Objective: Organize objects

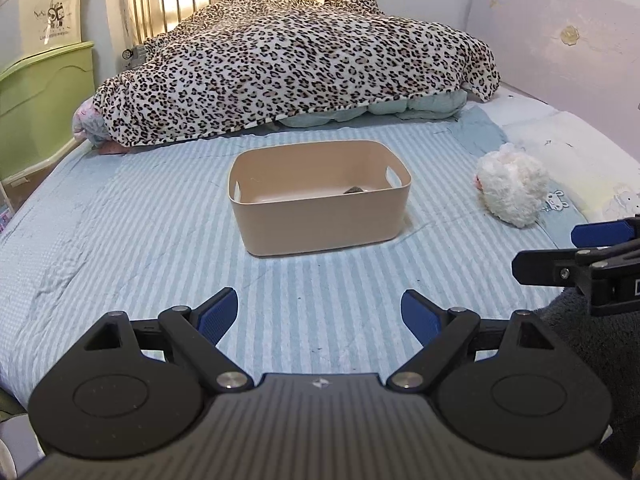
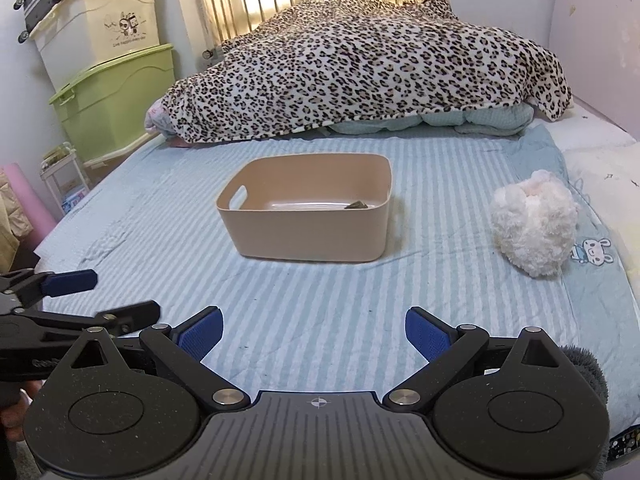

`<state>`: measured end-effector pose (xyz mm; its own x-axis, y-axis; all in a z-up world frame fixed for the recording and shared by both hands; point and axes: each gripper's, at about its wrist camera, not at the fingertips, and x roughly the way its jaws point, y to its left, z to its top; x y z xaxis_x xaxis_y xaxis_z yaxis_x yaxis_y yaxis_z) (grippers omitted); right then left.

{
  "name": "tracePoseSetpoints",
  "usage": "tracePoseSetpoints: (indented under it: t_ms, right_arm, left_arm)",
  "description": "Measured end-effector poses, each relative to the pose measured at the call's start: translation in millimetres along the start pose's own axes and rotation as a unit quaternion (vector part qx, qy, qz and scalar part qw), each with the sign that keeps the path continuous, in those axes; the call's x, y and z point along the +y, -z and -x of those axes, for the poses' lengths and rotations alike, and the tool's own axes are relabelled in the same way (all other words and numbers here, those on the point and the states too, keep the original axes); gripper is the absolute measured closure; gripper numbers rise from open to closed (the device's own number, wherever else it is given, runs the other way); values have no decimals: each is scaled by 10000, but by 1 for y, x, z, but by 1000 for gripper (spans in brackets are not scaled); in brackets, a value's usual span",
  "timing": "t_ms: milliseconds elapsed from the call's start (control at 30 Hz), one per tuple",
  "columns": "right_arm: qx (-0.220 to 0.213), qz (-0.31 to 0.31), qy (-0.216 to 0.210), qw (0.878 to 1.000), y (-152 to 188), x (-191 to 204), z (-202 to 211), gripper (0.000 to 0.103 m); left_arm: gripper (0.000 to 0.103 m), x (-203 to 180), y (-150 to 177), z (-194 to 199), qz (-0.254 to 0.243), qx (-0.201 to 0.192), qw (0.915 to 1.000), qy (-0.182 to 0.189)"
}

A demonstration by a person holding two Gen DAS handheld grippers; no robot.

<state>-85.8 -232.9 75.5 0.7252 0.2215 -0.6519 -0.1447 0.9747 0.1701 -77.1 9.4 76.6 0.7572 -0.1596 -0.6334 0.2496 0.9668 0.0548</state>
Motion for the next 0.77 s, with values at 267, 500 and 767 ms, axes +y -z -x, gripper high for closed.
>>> tracePoseSetpoints:
  t_ms: [267,500,767]
  right_arm:
    - [-43,27,34,10000,-1,2,7,4]
    - [-43,-5,73,10000,0,2,6,4]
    - [5,-7,92,10000,1,3,3,4]
  left_arm:
    - [14,-2,0,9,-24,1,10000,-29]
    - [14,1,1,13,17,-38,10000,-53]
    - [14,5,2,10,74,16,10000,-63]
